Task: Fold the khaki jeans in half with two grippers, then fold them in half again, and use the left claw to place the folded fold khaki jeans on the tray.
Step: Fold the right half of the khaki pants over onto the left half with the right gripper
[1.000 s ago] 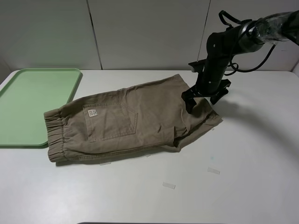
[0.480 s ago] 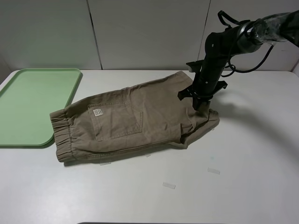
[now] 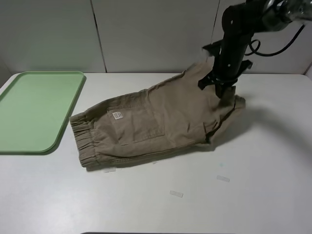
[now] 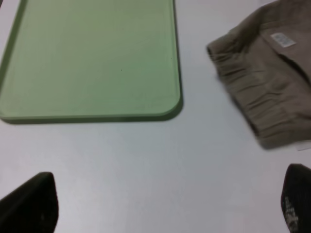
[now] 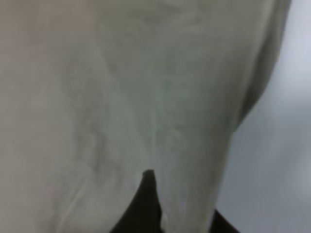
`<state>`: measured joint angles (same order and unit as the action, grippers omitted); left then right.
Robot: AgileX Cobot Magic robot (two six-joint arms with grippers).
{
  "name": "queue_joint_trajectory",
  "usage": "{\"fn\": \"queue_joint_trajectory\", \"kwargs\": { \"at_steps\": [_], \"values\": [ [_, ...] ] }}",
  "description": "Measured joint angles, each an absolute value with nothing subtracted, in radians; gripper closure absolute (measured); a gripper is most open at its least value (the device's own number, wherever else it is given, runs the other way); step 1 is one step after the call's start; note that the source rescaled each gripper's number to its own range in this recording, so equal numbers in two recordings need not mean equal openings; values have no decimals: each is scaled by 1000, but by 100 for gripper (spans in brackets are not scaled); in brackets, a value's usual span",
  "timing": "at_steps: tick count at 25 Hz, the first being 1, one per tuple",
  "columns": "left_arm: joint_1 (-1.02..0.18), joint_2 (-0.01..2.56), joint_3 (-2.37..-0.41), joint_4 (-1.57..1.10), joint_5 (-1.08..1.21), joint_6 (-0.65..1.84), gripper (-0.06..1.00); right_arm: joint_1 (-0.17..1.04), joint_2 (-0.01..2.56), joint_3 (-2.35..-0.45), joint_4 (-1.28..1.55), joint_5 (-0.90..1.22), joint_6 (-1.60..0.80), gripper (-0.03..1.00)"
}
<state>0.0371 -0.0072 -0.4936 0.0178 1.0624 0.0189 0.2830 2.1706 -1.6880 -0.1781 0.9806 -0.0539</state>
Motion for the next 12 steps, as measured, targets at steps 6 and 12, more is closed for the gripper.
{"fn": "queue_joint_trajectory", "kwargs": {
  "at_steps": [6,12],
  "values": [
    [37,-7,-494,18,1062,19,5,283,2097,-1770,-363,1068,-31,94],
    [37,-7,-494,18,1062,19,5,281,2089,-1851,-533,1168,-28,94]
  ]
}}
